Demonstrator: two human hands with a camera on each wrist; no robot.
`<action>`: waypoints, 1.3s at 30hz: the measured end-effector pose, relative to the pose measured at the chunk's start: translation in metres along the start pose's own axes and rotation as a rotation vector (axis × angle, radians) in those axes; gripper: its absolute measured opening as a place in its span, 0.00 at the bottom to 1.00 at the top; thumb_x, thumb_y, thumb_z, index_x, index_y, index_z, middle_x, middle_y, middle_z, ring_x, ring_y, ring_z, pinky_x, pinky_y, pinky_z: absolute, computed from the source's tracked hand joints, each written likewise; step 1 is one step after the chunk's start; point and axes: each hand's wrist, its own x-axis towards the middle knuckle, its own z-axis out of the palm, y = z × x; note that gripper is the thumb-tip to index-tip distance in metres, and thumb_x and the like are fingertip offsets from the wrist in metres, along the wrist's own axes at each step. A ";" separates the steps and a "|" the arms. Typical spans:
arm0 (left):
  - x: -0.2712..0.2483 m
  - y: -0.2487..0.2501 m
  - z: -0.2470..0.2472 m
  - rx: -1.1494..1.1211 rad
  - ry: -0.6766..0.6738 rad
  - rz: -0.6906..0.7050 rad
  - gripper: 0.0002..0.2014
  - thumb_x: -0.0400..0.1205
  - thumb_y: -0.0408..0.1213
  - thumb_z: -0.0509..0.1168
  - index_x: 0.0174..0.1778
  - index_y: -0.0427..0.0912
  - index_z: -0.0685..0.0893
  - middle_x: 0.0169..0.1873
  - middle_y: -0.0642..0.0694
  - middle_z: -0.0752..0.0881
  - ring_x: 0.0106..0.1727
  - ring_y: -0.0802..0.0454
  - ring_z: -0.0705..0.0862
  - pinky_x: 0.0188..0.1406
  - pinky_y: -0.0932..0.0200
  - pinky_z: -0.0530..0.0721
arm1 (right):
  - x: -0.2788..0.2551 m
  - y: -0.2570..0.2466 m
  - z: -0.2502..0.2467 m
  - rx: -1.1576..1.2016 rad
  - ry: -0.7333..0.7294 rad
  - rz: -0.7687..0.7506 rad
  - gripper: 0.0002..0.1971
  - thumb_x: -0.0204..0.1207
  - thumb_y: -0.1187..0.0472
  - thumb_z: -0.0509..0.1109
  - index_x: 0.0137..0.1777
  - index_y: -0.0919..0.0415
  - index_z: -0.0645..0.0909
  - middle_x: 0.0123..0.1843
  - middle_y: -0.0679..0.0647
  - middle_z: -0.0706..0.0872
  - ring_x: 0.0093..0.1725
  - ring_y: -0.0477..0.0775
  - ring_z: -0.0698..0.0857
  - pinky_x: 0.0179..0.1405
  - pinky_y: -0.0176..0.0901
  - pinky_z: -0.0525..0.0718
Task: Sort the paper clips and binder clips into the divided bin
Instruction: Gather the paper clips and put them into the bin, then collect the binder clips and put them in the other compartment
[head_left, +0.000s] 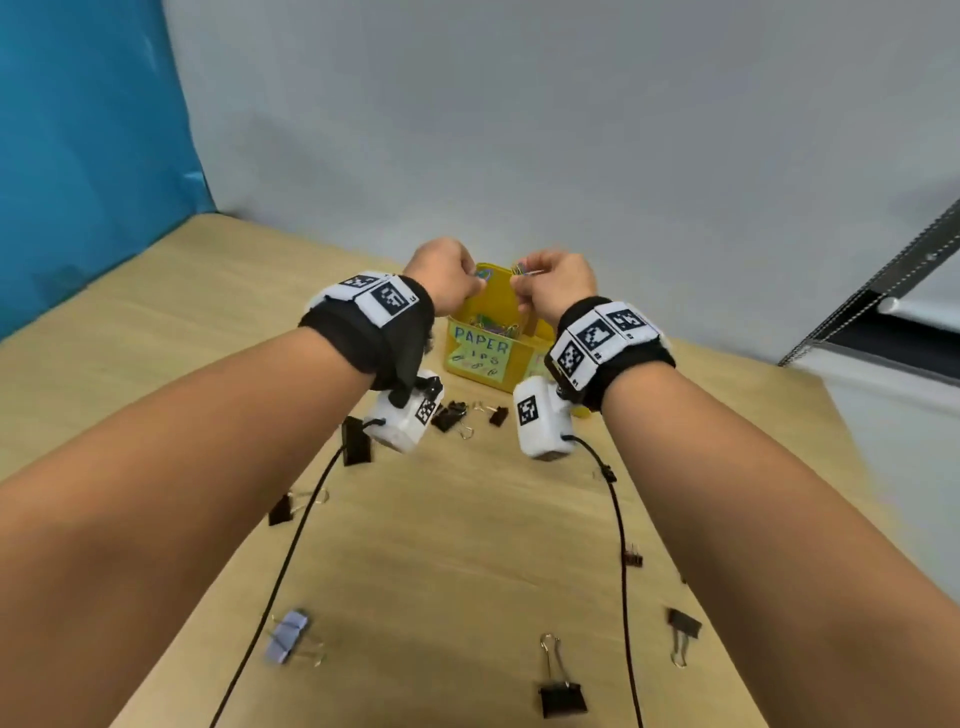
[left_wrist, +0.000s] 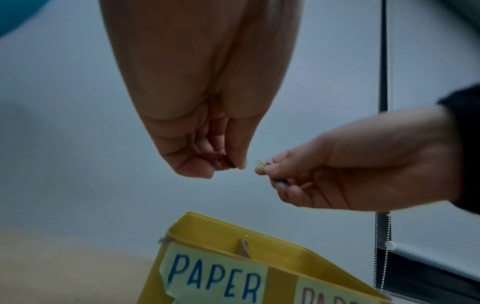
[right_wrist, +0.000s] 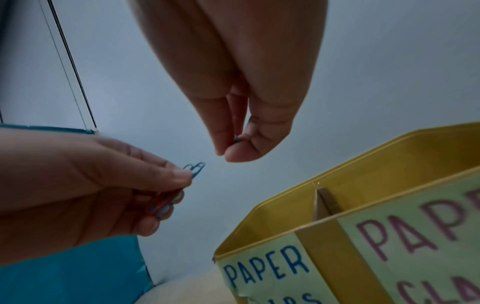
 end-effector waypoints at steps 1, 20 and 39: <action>0.006 -0.002 0.006 -0.021 0.012 -0.013 0.11 0.78 0.36 0.68 0.51 0.32 0.85 0.51 0.33 0.88 0.55 0.38 0.86 0.55 0.54 0.82 | 0.008 0.001 0.005 -0.032 0.020 0.024 0.13 0.73 0.72 0.70 0.32 0.55 0.78 0.27 0.53 0.79 0.24 0.52 0.77 0.32 0.44 0.83; 0.036 -0.044 0.000 -0.071 -0.116 0.024 0.18 0.81 0.28 0.61 0.66 0.43 0.81 0.61 0.41 0.85 0.63 0.47 0.81 0.61 0.59 0.74 | 0.006 0.029 0.015 -0.278 0.046 -0.096 0.14 0.78 0.71 0.62 0.55 0.59 0.87 0.60 0.53 0.88 0.63 0.52 0.84 0.67 0.40 0.78; 0.017 -0.090 0.041 0.405 -0.638 -0.062 0.22 0.73 0.25 0.64 0.63 0.47 0.80 0.53 0.44 0.81 0.48 0.49 0.82 0.42 0.58 0.81 | -0.056 0.098 0.051 -1.005 -0.593 -0.299 0.20 0.80 0.61 0.64 0.72 0.49 0.75 0.73 0.57 0.72 0.70 0.62 0.70 0.71 0.51 0.73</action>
